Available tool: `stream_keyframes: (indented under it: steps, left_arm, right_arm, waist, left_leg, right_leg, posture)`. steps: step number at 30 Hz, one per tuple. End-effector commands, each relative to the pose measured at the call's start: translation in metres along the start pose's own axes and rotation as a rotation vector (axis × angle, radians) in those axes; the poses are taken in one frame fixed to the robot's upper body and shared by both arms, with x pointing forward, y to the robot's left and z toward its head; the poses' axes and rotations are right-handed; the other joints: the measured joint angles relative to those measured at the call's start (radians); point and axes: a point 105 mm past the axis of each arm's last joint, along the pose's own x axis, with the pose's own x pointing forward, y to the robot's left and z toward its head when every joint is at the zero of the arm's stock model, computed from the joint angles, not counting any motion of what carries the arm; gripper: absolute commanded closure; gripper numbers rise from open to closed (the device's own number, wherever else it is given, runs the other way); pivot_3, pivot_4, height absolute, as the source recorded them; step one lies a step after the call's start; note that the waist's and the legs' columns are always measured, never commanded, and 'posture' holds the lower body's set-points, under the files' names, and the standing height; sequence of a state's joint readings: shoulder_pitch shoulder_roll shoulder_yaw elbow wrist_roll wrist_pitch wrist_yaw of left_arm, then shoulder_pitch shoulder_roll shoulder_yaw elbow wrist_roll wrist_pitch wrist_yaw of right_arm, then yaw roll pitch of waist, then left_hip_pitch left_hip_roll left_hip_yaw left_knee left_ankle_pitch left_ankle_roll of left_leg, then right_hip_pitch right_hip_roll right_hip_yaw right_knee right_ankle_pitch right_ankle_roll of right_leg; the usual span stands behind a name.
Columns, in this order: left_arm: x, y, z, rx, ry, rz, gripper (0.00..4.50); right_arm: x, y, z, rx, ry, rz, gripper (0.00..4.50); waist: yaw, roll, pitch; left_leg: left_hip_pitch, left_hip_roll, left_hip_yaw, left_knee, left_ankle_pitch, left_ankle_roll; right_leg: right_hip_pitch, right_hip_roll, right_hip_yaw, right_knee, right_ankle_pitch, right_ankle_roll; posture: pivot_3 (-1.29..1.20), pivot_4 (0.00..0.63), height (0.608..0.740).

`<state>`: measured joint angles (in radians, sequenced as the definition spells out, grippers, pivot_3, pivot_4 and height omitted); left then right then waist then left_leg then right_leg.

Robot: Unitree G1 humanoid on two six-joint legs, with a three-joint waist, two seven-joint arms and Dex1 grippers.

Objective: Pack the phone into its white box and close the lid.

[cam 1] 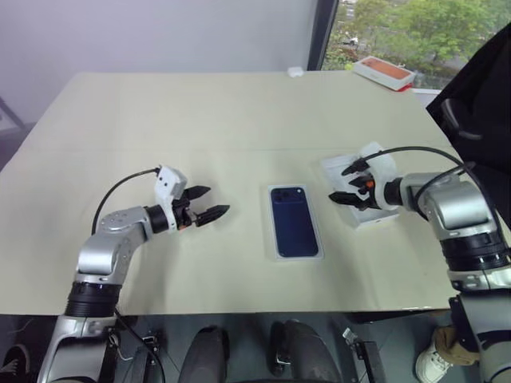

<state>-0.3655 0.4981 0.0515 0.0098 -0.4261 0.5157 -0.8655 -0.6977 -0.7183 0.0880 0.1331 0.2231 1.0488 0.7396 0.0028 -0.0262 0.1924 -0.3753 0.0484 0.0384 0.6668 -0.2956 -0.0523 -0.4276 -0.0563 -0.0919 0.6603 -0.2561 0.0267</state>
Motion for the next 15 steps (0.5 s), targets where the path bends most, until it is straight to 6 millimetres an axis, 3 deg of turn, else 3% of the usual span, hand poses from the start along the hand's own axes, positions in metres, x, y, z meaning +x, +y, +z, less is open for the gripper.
stream_keyframes:
  steps: [1, 9, 15]
  left_arm:
    - [-0.001, -0.003, 0.011, 0.038, -0.039, 0.003, 0.10]
    - [0.003, -0.006, 0.011, 0.021, -0.060, 0.014, 0.10]
    - [0.004, -0.007, 0.012, 0.014, -0.070, 0.017, 0.10]
  right_arm:
    - [-0.008, -0.003, 0.016, 0.060, -0.040, 0.008, 0.64]
    - [-0.010, 0.000, 0.028, 0.062, 0.036, -0.009, 0.64]
    - [-0.010, 0.011, 0.020, -0.008, 0.141, -0.013, 0.64]
  waist:
    - [0.001, 0.000, 0.000]
    - [0.002, 0.000, 0.000]
    - [0.003, 0.000, 0.000]
  left_leg:
    - [0.000, 0.000, 0.000, 0.000, 0.000, 0.000]
    - [0.000, 0.000, 0.000, 0.000, 0.000, 0.000]
    - [-0.001, 0.000, 0.000, 0.000, 0.000, 0.000]
  right_leg:
    - [0.000, 0.000, 0.000, 0.000, 0.000, 0.000]
    - [0.000, 0.000, 0.000, 0.000, 0.000, 0.000]
    - [-0.001, 0.000, 0.000, 0.000, 0.000, 0.000]
  posture:
    - [0.00, 0.150, 0.740]
    - [0.00, 0.150, 0.740]
    - [0.00, 0.150, 0.740]
